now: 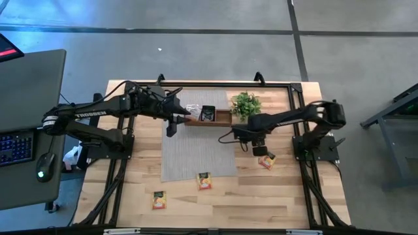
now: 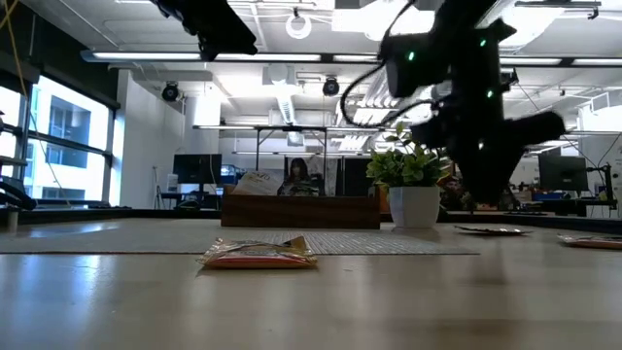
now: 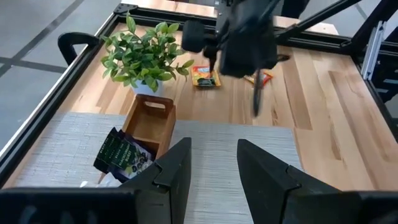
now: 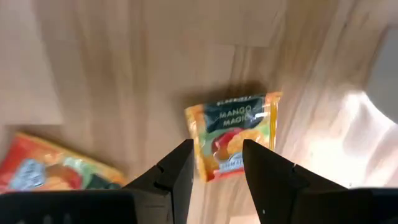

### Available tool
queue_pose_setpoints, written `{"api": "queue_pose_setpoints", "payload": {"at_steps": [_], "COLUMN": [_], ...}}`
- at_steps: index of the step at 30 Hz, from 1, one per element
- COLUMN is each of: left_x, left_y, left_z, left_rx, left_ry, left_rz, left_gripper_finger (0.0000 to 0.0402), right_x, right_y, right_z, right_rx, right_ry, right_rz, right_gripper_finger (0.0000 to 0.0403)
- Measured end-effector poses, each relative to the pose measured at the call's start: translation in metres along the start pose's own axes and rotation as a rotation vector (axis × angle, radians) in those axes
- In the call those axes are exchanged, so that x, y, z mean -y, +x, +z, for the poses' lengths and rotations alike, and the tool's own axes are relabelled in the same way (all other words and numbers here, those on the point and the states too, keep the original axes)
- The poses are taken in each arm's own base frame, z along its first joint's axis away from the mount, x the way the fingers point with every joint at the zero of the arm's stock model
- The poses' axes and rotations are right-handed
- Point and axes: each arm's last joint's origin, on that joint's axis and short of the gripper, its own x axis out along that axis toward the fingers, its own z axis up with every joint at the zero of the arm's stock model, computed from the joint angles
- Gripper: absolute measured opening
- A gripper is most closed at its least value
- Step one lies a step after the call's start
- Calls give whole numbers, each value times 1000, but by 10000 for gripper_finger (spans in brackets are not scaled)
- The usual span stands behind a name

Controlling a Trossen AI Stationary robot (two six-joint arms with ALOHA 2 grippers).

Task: Pick & Place Tea
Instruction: Put the orange tea bag in the right section of the brown wooden organizer

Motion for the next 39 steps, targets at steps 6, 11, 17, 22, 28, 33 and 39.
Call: {"api": "queue_pose_setpoints", "payload": {"at_steps": [6, 11, 17, 22, 28, 33, 39], "left_x": [0, 0, 0, 0, 0, 0, 0], "left_y": [0, 0, 0, 0, 0, -1, -1], "left_z": [0, -1, -2, -7, -10, -10, -10], "left_rx": [-4, -11, -22, -75, -101, -104, -104], "left_ry": [-5, -5, -4, 14, 13, 13, 13], "left_rz": [0, 0, -1, 0, -1, 0, 0], "left_gripper_finger": [128, 128, 128, 128, 128, 128, 128], "right_x": [20, 33, 37, 32, 23, 9, -9], "right_y": [30, 44, 51, 53, 51, 47, 24], "right_z": [7, 11, 14, 17, 20, 25, 49], "right_rx": [-88, -93, -65, -65, -40, -41, 53], "right_ry": [2, -1, 51, 22, 28, 134, 252], "right_rz": [67, 58, 142, 179, 206, 242, 235], "right_gripper_finger": [134, 134, 129, 82, 13, 24, 6]}}
